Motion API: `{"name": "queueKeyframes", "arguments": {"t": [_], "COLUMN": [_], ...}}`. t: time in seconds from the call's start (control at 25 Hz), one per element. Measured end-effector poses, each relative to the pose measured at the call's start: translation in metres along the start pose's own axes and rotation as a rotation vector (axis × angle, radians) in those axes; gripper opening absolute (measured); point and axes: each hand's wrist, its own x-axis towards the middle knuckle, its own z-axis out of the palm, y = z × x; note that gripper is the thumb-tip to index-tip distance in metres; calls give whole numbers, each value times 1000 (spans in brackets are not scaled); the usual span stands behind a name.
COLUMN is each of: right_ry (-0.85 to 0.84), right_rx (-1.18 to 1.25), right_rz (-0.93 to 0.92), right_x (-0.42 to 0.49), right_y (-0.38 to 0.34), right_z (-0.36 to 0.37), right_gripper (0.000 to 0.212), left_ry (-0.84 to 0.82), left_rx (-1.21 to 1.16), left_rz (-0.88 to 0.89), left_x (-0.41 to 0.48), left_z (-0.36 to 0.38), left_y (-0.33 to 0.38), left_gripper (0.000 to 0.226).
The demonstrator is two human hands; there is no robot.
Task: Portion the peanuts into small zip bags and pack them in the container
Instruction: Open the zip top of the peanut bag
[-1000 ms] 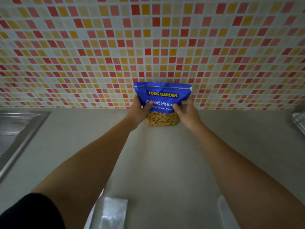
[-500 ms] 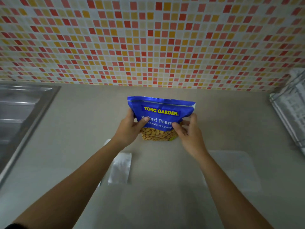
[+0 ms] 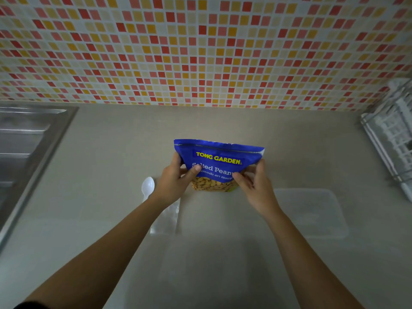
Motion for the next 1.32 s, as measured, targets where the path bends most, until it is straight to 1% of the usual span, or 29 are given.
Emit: {"name": "queueKeyframes", "arguments": {"t": [0.2,0.28,0.32,0.36,0.4,0.44,0.48,0.52,0.56,0.6,0.64,0.68,0.72,0.76,0.8,0.84,0.96,1.0,1.08,1.12,1.16,1.2,1.24,1.32], "right_ry": [-20,-18,59,171,320,466,547,530,433,310,215,171,160,166,180,195,222,221,219,221,229,239,248,251], "right_rx": [22,61,24,-30,-61,-77,-66,-39,3,61,127,180,223,262,293,310,376,396,432,435,423,406,393,384], "right_rz": [-1,1,-16,-35,-55,-68,-71,-35,39,130,222,297,356,404,449,486,575,598,622,616,593,557,512,455], "right_x": [-1,-5,-7,-8,-10,-11,-13,-13,-13,-11,-8,-3,2,8,11,15,21,21,22,21,20,19,19,18], "right_y": [2,1,-1,-6,-13,-22,-34,-46,-58,-68,-75,-81,-86,-89,-92,-93,-94,-94,-95,-96,-95,-95,-94,-94], "right_z": [-2,1,2,2,2,0,-1,0,3,7,11,14,17,18,19,19,20,20,20,20,20,20,20,20], "right_gripper": [34,42,51,59,59,49,35,24,22,25,28,30,33,35,37,39,37,34,29,26,23,19,17,14], "left_ry": [-40,-91,-118,-120,-90,-35,16,39,16,-64,-190,-340,-484,-596,-660,-688,-708,-695,-633,-602,-576,-558,-554,-573], "left_rx": [-39,-82,-117,-135,-143,-148,-156,-139,-63,104,316,530,715,849,925,945,858,858,888,890,879,853,818,756], "left_rz": [24,12,2,10,28,40,48,63,94,137,183,206,202,180,164,163,223,291,515,634,710,725,702,601], "left_x": [1,-3,-4,-3,3,10,19,28,36,44,53,59,63,66,69,72,75,74,72,70,68,67,67,68], "left_z": [-2,-5,-9,-14,-23,-33,-43,-52,-56,-57,-54,-48,-41,-36,-32,-30,-34,-36,-37,-37,-37,-38,-39,-39], "left_y": [-3,-4,-1,4,12,22,37,55,76,96,113,126,134,139,139,138,127,123,114,108,104,102,102,104], "left_gripper": [39,39,42,46,52,54,48,36,24,19,21,23,25,24,22,19,19,21,23,24,25,26,26,27]}}
